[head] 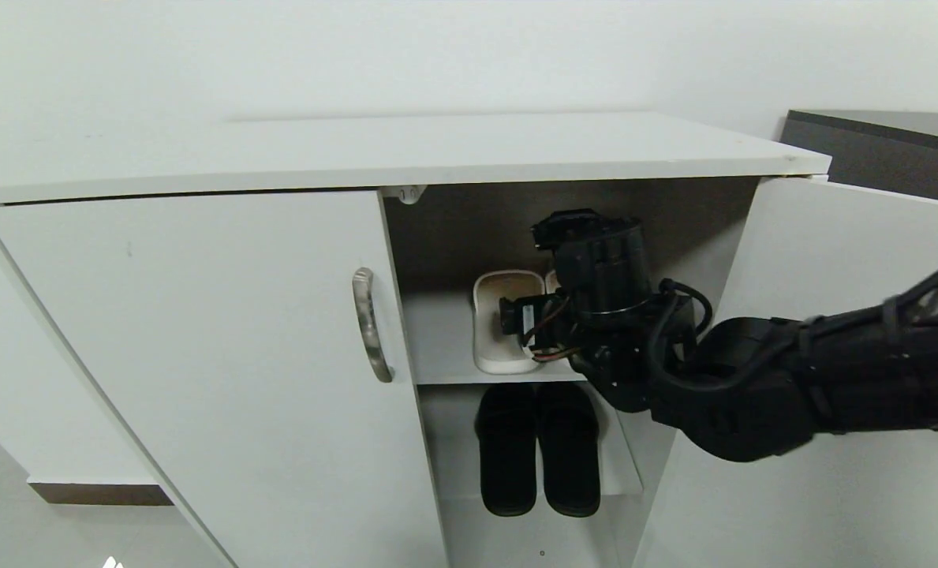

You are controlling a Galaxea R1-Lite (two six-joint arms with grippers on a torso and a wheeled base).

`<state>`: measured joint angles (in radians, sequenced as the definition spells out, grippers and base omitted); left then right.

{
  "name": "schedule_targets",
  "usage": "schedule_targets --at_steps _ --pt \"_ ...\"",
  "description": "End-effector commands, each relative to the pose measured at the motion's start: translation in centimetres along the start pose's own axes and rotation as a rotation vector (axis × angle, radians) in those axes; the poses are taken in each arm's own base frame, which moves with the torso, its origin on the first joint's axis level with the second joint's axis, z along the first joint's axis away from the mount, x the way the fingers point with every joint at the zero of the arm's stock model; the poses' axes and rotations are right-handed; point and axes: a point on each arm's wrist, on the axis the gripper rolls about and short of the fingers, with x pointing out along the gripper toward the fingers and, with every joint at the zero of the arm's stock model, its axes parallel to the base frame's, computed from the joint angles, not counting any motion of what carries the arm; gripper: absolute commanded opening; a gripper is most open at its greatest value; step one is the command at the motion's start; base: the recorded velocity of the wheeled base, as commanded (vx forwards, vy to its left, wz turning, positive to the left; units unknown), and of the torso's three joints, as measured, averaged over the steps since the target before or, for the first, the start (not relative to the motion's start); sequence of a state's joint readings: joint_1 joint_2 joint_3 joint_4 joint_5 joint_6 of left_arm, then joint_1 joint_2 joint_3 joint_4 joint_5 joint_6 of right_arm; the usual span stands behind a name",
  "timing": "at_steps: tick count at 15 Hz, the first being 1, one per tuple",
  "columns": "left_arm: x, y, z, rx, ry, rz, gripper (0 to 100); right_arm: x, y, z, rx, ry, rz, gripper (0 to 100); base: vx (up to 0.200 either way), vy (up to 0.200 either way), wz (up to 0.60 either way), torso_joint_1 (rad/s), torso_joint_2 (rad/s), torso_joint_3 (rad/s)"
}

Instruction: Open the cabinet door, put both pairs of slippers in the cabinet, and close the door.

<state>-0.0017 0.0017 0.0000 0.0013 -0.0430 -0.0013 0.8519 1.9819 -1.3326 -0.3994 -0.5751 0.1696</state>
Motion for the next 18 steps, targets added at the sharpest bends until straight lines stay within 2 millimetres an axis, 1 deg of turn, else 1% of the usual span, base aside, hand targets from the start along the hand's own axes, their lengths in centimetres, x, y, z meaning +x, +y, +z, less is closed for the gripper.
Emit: schedule_targets --at_steps 1,2,3,5,6,7,10,13,14,18 --pt "0.0 0.0 0.0 0.000 0.000 0.000 0 -4.8 -0.8 1.4 0.032 -0.011 0.108 100 0.000 0.000 0.00 0.000 0.00 0.000" --pt "0.0 0.0 0.0 0.000 0.000 -0.001 0 -5.9 -1.1 0.9 0.037 0.010 0.139 100 0.000 0.000 0.00 0.000 0.00 0.000" --pt "0.0 0.0 0.0 0.000 0.000 -0.001 0 -7.0 -1.7 0.2 0.038 0.034 0.158 100 -0.200 0.000 0.00 0.002 0.01 0.007" --pt "0.0 0.0 0.0 0.000 0.000 -0.001 0 -8.3 -2.4 -0.6 0.058 0.068 0.203 100 -0.200 0.000 0.00 0.007 0.00 0.000" --pt "0.0 0.0 0.0 0.000 0.000 -0.001 0 -8.5 -2.5 -0.7 0.060 0.073 0.207 0 -0.200 0.000 0.00 0.002 0.00 -0.002" --pt "0.0 0.0 0.0 0.000 0.000 -0.003 0 -8.6 -2.8 -1.2 0.064 0.083 0.209 0 -0.200 0.000 0.00 -0.002 0.00 -0.002" --pt "0.0 0.0 0.0 0.000 0.000 -0.001 0 -9.8 -2.7 -1.6 0.078 0.071 0.264 0 -0.200 0.000 0.00 -0.002 0.00 -0.001" --pt "0.0 0.0 0.0 0.000 0.000 -0.003 0 -11.1 -2.3 -3.7 0.058 0.084 0.308 0 -0.200 0.000 0.00 -0.001 0.00 0.002" --pt "0.0 0.0 0.0 0.000 0.000 -0.001 0 -11.4 -2.3 -4.0 0.053 0.078 0.316 0 -0.200 0.000 0.00 0.002 -0.01 0.002" --pt "0.0 0.0 0.0 0.000 0.000 -0.001 0 -12.0 -2.7 -4.4 0.049 0.087 0.356 0 -0.200 0.000 0.00 0.000 0.00 0.004"
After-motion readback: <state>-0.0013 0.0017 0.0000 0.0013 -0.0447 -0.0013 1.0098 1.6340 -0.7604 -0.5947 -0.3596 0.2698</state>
